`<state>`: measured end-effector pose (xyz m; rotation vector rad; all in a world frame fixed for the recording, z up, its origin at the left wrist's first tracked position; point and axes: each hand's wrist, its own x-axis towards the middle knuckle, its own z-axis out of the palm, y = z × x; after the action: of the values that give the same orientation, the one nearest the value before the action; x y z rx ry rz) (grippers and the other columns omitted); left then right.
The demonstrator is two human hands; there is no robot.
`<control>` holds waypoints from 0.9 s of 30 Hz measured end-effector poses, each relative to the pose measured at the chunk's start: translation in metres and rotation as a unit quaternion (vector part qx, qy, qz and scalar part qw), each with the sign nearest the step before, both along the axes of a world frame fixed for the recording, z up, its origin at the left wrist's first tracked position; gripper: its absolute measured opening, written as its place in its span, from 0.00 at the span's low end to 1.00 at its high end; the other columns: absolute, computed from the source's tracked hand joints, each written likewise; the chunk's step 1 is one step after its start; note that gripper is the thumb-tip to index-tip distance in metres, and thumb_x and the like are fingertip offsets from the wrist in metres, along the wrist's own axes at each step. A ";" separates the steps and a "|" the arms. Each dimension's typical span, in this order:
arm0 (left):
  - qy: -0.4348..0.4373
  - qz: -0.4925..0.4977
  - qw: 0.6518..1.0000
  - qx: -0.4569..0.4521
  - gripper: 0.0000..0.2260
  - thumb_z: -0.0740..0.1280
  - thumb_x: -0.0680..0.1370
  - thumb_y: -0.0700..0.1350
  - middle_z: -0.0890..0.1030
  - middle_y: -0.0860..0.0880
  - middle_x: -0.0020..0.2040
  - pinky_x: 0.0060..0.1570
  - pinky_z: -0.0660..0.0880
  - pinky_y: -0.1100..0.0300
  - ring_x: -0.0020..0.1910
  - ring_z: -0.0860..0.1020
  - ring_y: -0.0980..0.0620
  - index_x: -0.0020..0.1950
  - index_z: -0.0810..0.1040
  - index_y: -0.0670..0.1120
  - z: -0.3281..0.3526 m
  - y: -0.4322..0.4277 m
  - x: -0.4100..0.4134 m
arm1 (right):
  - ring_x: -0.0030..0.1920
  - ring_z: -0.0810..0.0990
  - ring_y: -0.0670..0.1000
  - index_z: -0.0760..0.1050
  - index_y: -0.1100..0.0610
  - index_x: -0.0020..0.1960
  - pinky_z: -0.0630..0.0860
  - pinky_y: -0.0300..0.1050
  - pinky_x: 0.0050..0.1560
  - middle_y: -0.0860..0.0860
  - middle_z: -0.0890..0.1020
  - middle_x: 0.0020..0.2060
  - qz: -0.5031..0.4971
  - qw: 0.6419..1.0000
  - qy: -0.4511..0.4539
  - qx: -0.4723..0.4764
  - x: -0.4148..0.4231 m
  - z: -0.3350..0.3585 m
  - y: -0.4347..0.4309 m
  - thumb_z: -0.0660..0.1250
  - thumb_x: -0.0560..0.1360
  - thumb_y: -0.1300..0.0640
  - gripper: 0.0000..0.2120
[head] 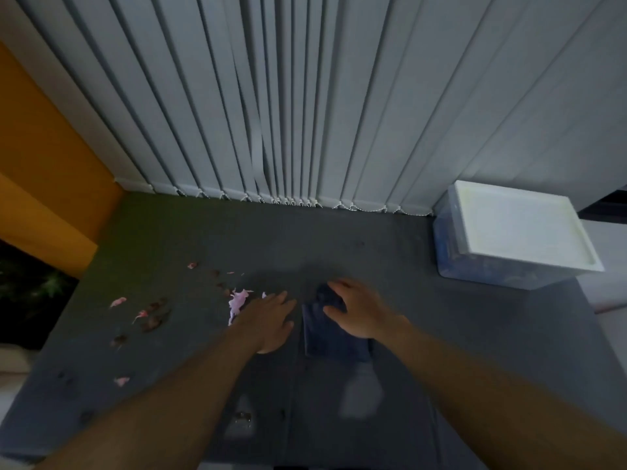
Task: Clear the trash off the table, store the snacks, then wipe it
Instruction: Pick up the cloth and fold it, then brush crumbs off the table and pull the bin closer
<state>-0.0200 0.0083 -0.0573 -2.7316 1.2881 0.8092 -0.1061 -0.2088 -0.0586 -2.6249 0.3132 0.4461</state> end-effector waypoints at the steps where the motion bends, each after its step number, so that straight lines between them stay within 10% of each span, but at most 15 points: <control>1: -0.016 0.012 1.000 0.003 0.26 0.54 0.83 0.54 0.57 0.46 0.80 0.74 0.60 0.48 0.77 0.60 0.46 0.80 0.57 0.48 0.004 0.003 0.003 | 0.70 0.69 0.54 0.67 0.47 0.72 0.68 0.54 0.69 0.48 0.71 0.71 -0.003 1.000 -0.013 0.003 0.004 0.006 0.003 0.56 0.72 0.34 0.32; 27: -0.092 0.457 0.880 -0.087 0.26 0.53 0.83 0.55 0.62 0.48 0.79 0.74 0.59 0.50 0.77 0.61 0.47 0.79 0.59 0.49 0.096 0.164 -0.084 | 0.80 0.50 0.55 0.53 0.48 0.80 0.53 0.56 0.77 0.49 0.53 0.80 0.270 0.960 -0.065 0.023 0.066 0.078 0.156 0.51 0.79 0.32 0.35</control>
<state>-0.1041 0.1723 0.0384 -3.4192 -0.0525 0.3988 -0.0398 -0.0529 0.0194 -2.6533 -0.4657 0.4416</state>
